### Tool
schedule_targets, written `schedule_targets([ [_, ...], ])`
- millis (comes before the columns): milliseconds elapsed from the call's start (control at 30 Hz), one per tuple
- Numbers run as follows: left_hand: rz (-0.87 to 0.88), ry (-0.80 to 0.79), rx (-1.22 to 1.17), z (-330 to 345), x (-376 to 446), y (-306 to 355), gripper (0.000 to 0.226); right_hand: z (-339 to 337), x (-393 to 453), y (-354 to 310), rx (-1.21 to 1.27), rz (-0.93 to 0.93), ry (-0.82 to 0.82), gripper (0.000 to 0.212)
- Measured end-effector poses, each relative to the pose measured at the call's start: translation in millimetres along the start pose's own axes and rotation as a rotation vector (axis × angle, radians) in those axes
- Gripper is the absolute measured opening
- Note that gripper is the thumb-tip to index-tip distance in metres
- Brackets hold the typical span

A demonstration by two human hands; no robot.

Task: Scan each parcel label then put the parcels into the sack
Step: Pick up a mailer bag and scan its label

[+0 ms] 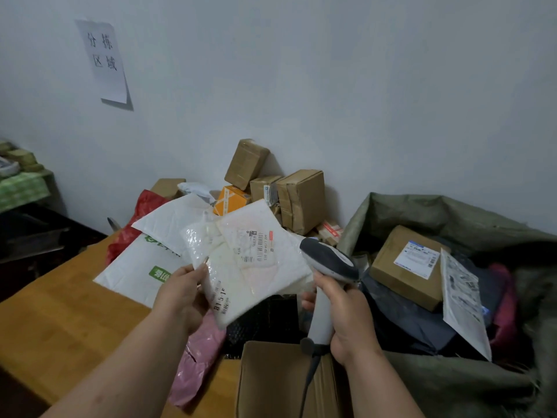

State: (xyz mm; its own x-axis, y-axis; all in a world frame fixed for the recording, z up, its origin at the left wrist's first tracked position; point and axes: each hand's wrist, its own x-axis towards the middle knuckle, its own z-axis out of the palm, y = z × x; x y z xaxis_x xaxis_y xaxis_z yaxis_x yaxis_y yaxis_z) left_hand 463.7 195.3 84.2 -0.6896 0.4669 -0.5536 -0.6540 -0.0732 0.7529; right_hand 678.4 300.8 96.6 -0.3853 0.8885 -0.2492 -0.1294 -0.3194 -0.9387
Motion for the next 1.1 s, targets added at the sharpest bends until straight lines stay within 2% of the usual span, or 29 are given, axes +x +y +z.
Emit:
schedule_targets([
  [333,0.090,-0.034,-0.061,-5,6,-2,0.016,33,-9,1,-0.072,0.055,-0.104,0.019],
  [700,0.127,-0.104,-0.142,-15,11,-18,0.025,66,-24,-13,0.329,0.295,-0.238,0.020],
  [867,0.129,-0.142,-0.176,-17,13,-18,0.028,70,-24,-17,0.393,0.310,-0.224,0.023],
  [1000,0.125,-0.156,-0.201,-15,14,-20,0.031,72,-25,-17,0.416,0.322,-0.230,0.037],
  [1100,0.118,-0.154,-0.216,-15,17,-20,0.031,72,-25,-16,0.425,0.341,-0.225,0.040],
])
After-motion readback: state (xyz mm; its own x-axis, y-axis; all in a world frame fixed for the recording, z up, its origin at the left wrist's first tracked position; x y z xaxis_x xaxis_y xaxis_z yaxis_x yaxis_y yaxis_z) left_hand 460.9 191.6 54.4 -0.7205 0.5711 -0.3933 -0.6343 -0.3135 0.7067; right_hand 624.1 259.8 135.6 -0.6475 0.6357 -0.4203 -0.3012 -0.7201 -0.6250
